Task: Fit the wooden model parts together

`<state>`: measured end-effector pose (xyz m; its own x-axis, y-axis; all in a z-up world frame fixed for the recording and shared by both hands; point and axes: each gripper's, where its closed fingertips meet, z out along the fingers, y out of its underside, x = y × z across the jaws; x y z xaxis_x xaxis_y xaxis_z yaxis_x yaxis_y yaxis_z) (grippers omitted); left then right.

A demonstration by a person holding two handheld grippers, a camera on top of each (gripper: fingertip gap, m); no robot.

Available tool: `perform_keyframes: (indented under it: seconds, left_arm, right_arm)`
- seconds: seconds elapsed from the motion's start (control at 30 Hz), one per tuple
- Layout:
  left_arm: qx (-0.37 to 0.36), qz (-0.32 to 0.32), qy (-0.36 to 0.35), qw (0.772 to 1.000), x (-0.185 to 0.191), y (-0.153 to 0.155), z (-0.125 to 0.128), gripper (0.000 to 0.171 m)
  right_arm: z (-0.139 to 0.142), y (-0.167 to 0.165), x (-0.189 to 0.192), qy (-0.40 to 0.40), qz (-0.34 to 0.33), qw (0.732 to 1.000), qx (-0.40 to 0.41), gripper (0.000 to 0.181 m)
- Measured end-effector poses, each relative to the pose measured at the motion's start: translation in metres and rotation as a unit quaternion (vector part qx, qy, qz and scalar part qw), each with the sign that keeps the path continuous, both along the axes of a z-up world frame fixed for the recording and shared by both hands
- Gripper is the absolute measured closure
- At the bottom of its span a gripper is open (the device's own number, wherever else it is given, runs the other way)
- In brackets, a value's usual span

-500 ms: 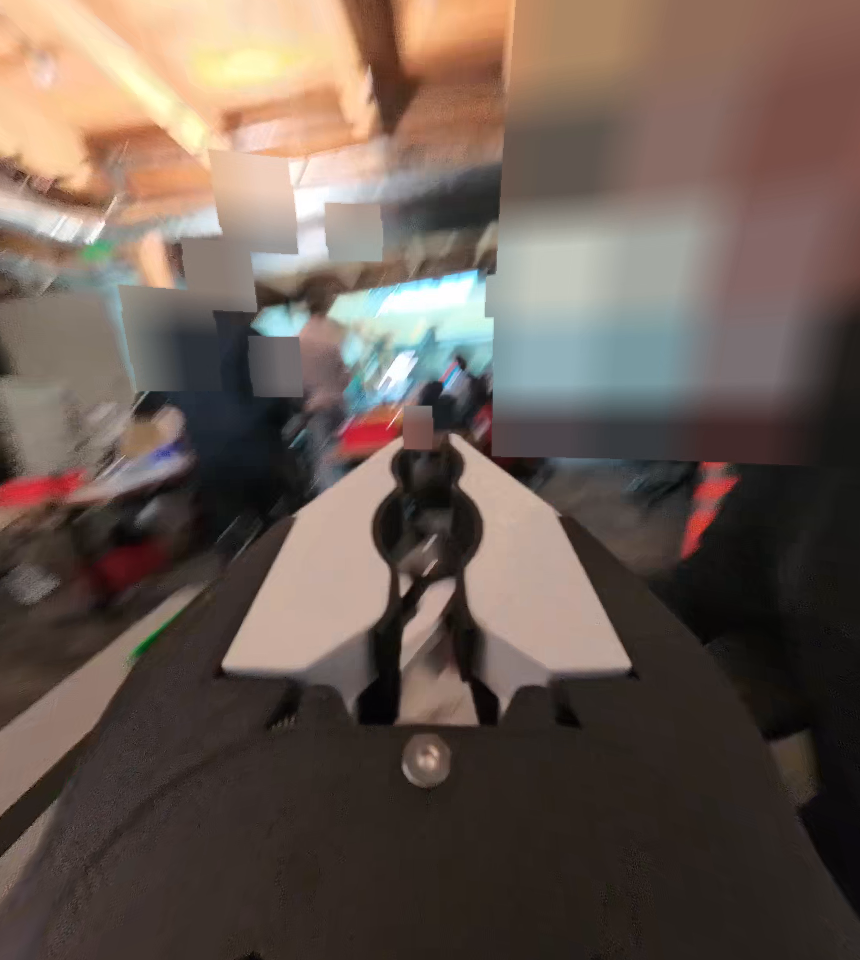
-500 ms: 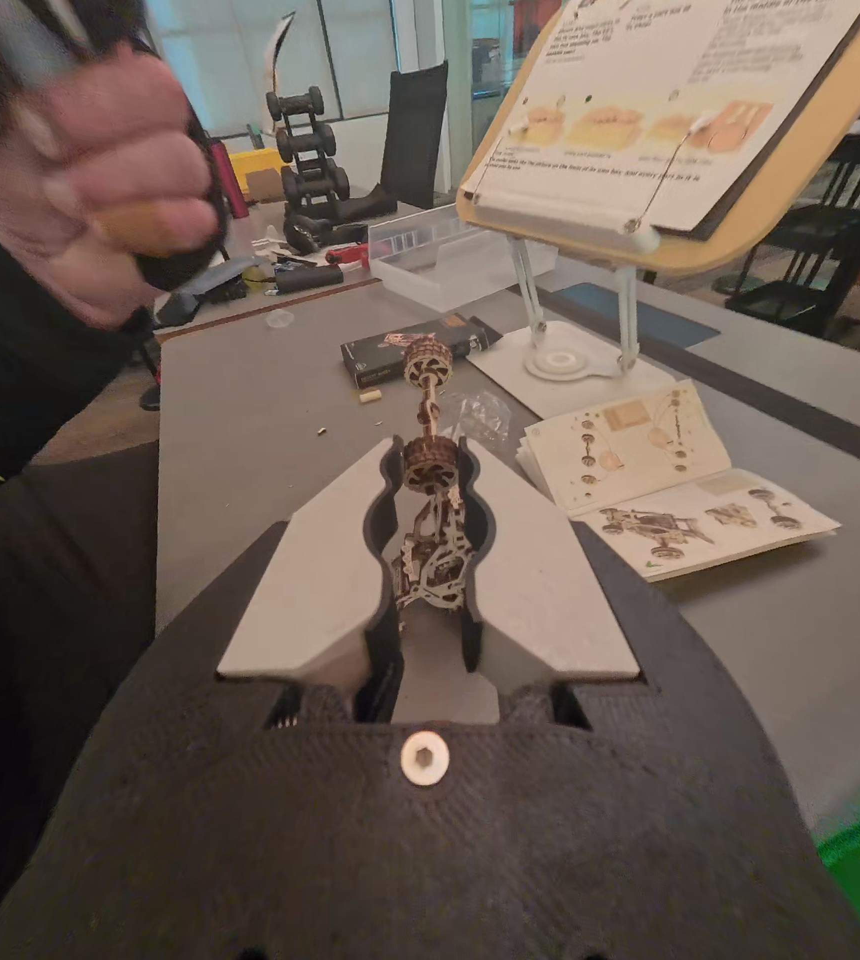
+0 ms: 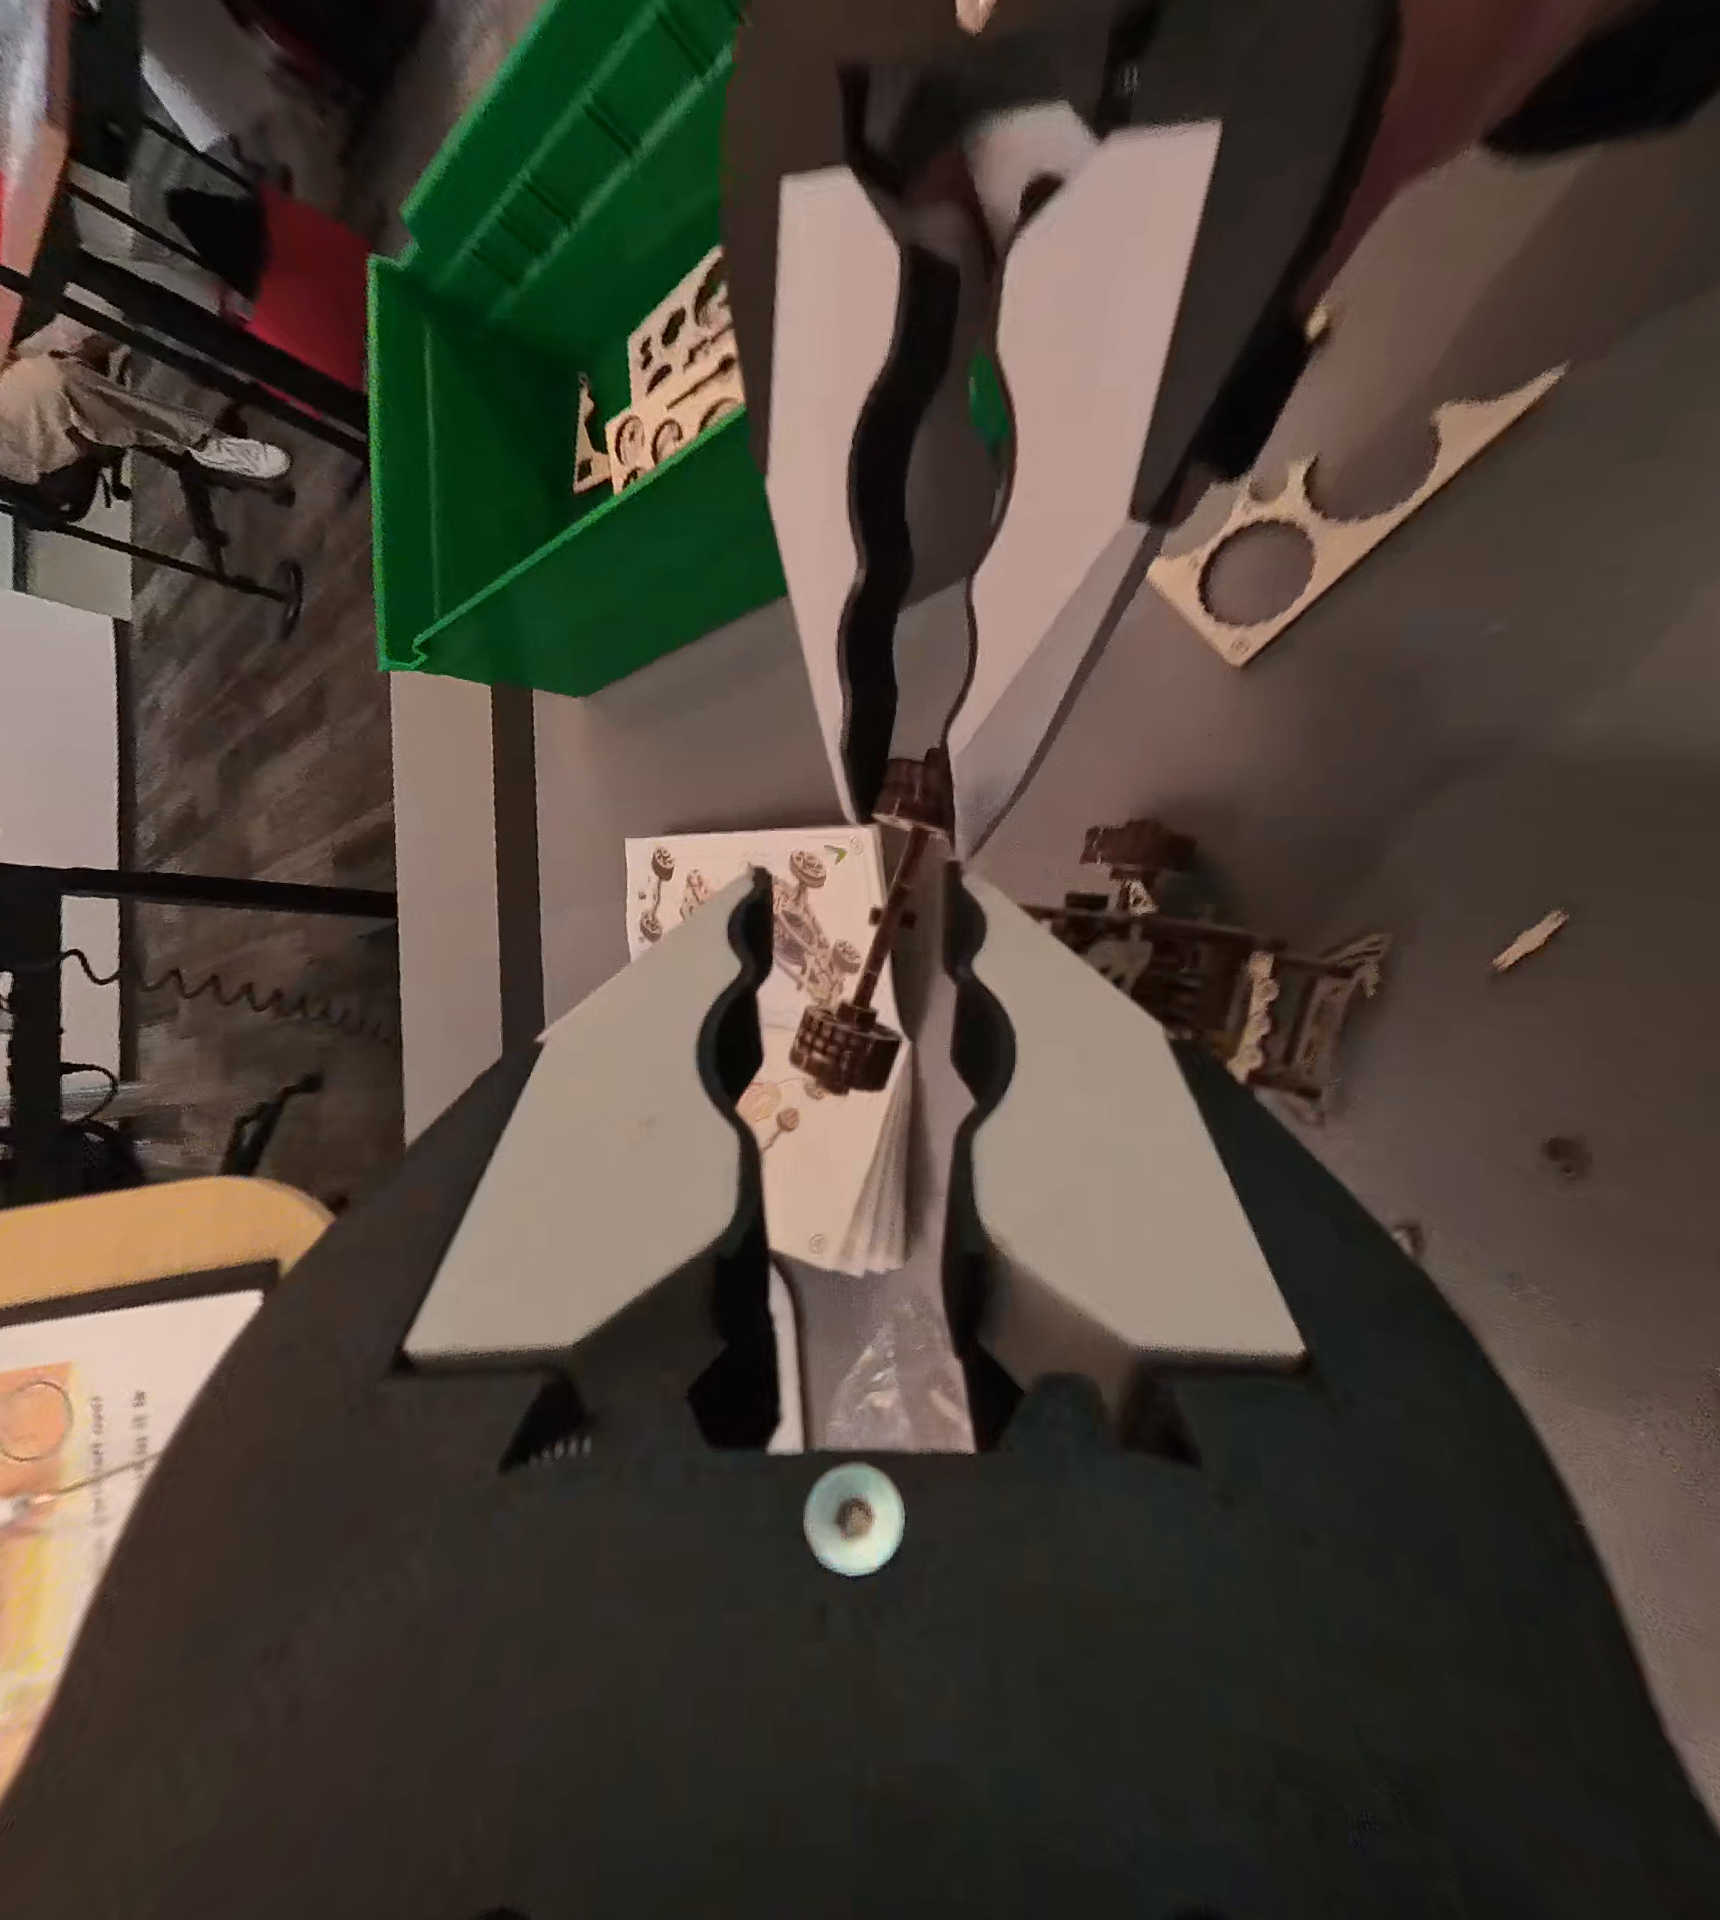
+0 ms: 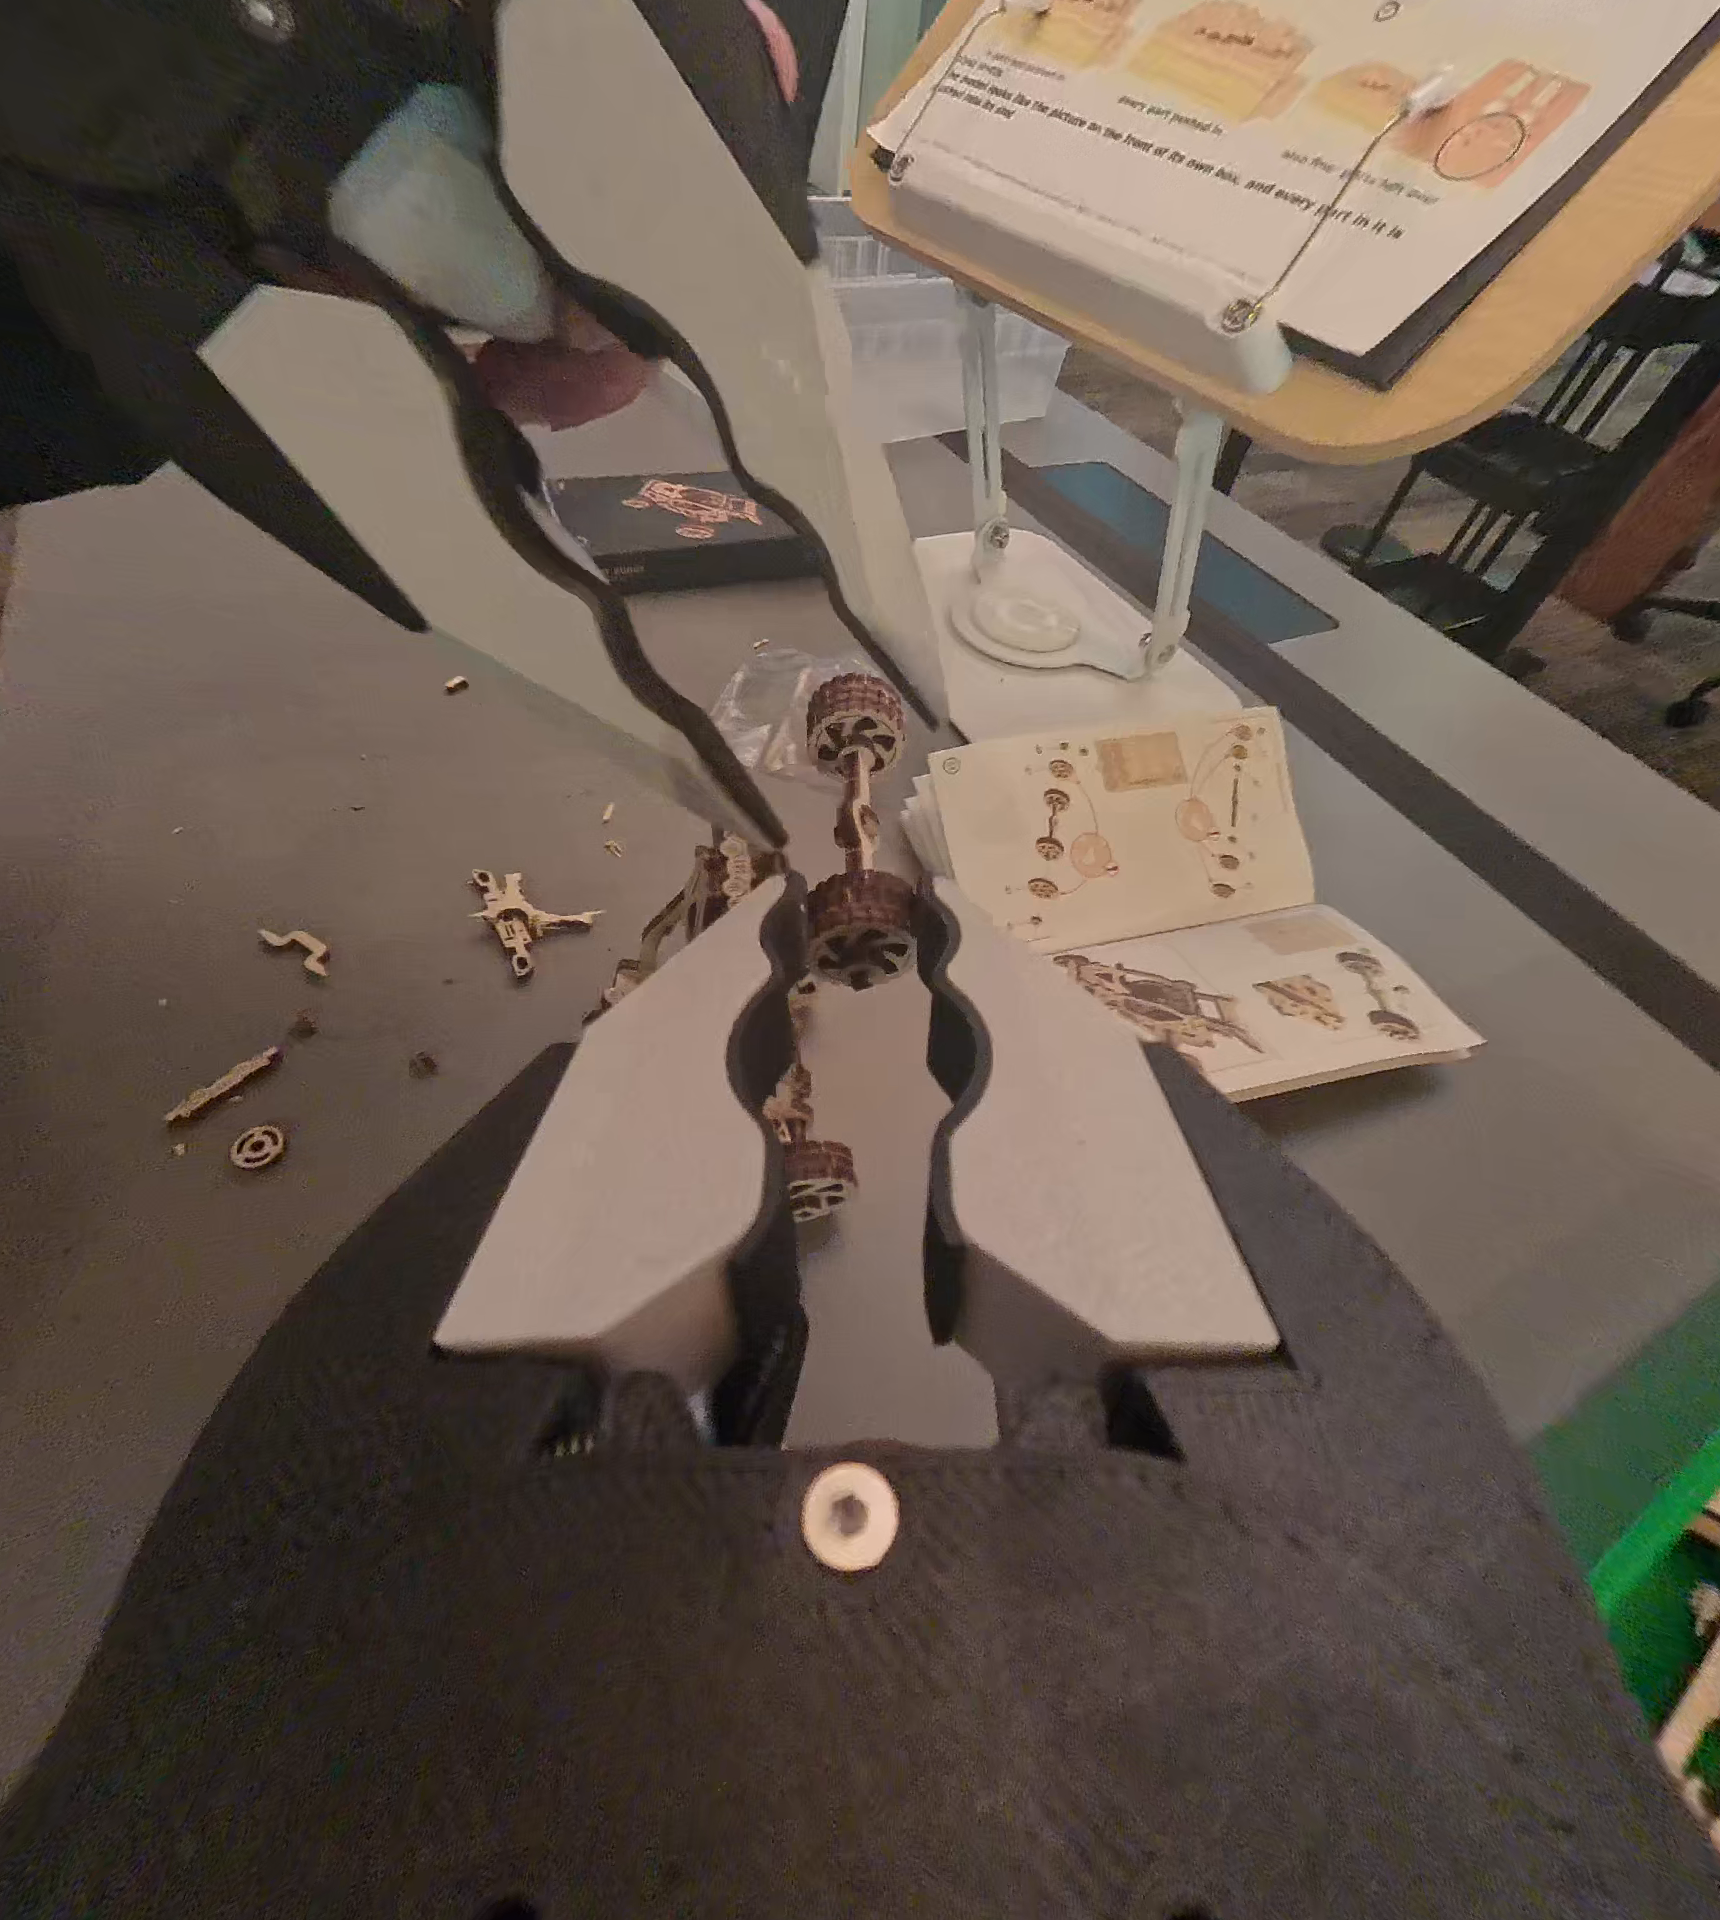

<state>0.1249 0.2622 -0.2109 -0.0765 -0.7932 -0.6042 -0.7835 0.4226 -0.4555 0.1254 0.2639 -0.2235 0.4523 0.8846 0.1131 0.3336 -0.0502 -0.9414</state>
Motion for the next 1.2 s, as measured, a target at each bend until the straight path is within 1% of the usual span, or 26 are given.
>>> perform_keyframes:
  seconds: [0.07, 0.17, 0.2, 0.33, 0.4, 0.43, 0.47, 0.53, 0.57, 0.6, 0.63, 0.67, 0.77, 0.8, 0.9, 1.03, 1.2]
  left_arm:
    - [0.008, -0.009, 0.036, 0.999, -0.002, 0.005, -0.006, 0.147]
    - [0.006, -0.032, 0.052, 0.998, 0.002, 0.005, -0.007, 0.160]
    - [0.020, -0.038, 0.058, 0.997, 0.002, 0.006, -0.005, 0.165]
    - [0.023, -0.058, 0.071, 0.996, 0.004, 0.004, -0.001, 0.165]
    - [0.004, -0.076, 0.083, 0.994, 0.004, -0.004, -0.005, 0.166]
    - [0.009, -0.080, 0.090, 0.993, 0.004, -0.004, -0.007, 0.165]
    - [0.017, -0.078, 0.092, 0.993, 0.004, -0.002, -0.008, 0.165]
    - [-0.003, -0.082, 0.078, 0.994, 0.006, -0.007, -0.008, 0.166]
    - [0.006, -0.077, 0.082, 0.994, 0.004, -0.004, -0.009, 0.165]
    - [0.008, -0.071, 0.083, 0.994, 0.002, -0.002, -0.009, 0.165]
    - [0.005, -0.070, 0.072, 0.995, 0.003, -0.003, -0.006, 0.166]
    - [0.001, -0.068, 0.061, 0.996, 0.004, -0.003, -0.004, 0.166]
    - [0.003, -0.061, 0.075, 0.995, 0.003, -0.001, -0.008, 0.165]
    - [-0.004, -0.063, 0.075, 0.995, 0.005, -0.003, -0.009, 0.166]
    - [-0.016, -0.069, 0.065, 0.995, 0.010, -0.006, -0.006, 0.165]
    - [-0.041, -0.072, 0.043, 0.996, 0.011, -0.007, -0.001, 0.165]
    - [-0.075, -0.081, 0.037, 0.993, 0.011, -0.011, 0.002, 0.166]
  right_arm:
    - [0.008, -0.001, 0.001, 0.008, 0.004, 1.000, 0.004, 0.163]
    - [0.017, 0.001, 0.004, 0.014, 0.003, 1.000, 0.009, 0.163]
    - [0.020, 0.000, 0.004, 0.019, 0.008, 1.000, 0.006, 0.164]
    - [0.029, -0.002, 0.004, 0.025, 0.016, 0.999, 0.013, 0.165]
    - [0.036, 0.000, 0.006, 0.031, 0.011, 0.999, 0.033, 0.181]
    - [0.036, 0.000, 0.007, 0.025, 0.014, 0.999, 0.035, 0.181]
    - [0.036, -0.003, 0.005, 0.026, 0.032, 0.999, 0.031, 0.181]
    - [0.030, 0.002, 0.004, 0.017, 0.027, 0.999, 0.021, 0.181]
    - [0.027, 0.001, 0.003, 0.019, 0.034, 0.999, 0.011, 0.181]
    - [0.028, -0.001, 0.002, 0.032, 0.046, 0.998, 0.001, 0.178]
    - [0.029, -0.002, 0.004, 0.042, 0.046, 0.998, -0.004, 0.155]
    - [0.027, -0.004, 0.006, 0.035, 0.053, 0.998, -0.007, 0.149]
    - [0.025, -0.010, 0.005, 0.013, 0.065, 0.998, 0.006, 0.141]
    - [0.022, -0.010, 0.004, -0.005, 0.066, 0.998, 0.012, 0.141]
    - [0.013, -0.008, 0.000, -0.057, 0.060, 0.996, 0.045, 0.160]
    - [0.017, -0.006, 0.002, -0.058, 0.055, 0.994, 0.069, 0.160]
    - [0.022, -0.008, 0.002, -0.063, 0.060, 0.991, 0.097, 0.161]
